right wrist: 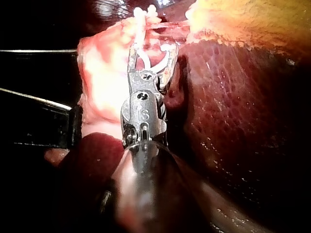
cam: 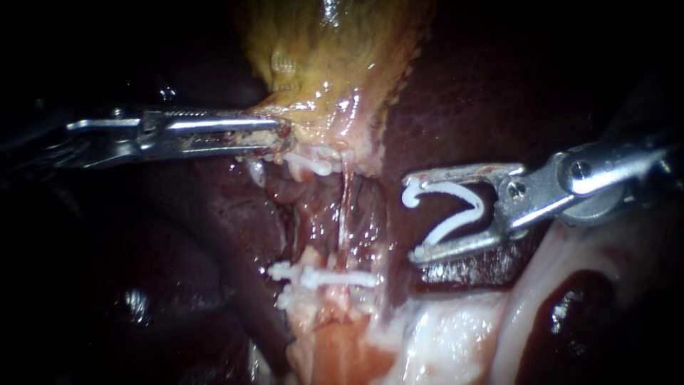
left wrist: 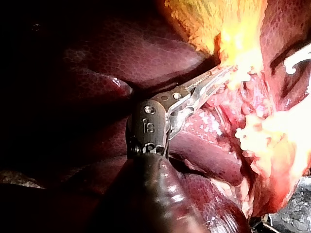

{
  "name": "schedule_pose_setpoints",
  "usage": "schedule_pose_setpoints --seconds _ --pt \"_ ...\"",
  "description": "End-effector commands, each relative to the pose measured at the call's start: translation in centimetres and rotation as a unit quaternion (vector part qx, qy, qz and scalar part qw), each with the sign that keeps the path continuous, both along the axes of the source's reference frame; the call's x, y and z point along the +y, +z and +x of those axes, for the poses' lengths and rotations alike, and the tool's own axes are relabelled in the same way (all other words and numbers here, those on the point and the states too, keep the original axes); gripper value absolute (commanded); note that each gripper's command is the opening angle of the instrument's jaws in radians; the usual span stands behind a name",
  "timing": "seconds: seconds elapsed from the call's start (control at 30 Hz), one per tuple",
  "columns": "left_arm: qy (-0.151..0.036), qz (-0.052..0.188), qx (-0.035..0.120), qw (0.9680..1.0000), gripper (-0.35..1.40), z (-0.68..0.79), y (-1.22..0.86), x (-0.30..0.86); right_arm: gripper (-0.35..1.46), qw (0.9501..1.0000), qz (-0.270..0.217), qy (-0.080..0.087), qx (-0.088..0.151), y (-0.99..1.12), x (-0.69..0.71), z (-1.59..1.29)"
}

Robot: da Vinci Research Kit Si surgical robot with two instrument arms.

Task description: Clipping second clip right tube

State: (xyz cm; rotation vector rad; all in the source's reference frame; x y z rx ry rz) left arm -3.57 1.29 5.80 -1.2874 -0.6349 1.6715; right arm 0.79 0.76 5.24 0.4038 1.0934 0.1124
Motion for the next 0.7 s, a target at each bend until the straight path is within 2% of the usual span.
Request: schedule_pose_setpoints --seconds 0.03,0.13,0.27,0.47,0.6,0.7 --pt "0.0 0.0 0.0 1.0 -0.35 0.01 -0.01 0.0 0.5 1.0 0.0 0.0 0.0 0.0 0.0 0.0" --pt "0.0 0.001 0.0 1.0 -0.35 0.07 -0.05 0.0 0.5 1.0 0.0 0.0 0.0 0.01 0.0 0.0" --pt "-0.005 0.002 0.002 1.0 -0.35 0.22 -0.2 0.04 0.5 1.0 0.0 0.0 0.0 0.01 0.0 0.0" --pt "-0.03 0.006 -0.011 0.9995 -0.35 0.57 -0.6 0.25 0.5 1.0 0.0 0.0 0.0 0.01 0.01 0.0" --pt "-0.039 -0.007 -0.015 0.9991 -0.35 0.73 -0.85 0.38 0.5 1.0 0.0 0.0 0.0 0.0 0.01 0.0" --pt "-0.044 -0.008 -0.017 0.9988 -0.35 0.8 -0.97 0.43 0.5 1.0 0.0 0.0 0.0 0.0 0.01 0.0"
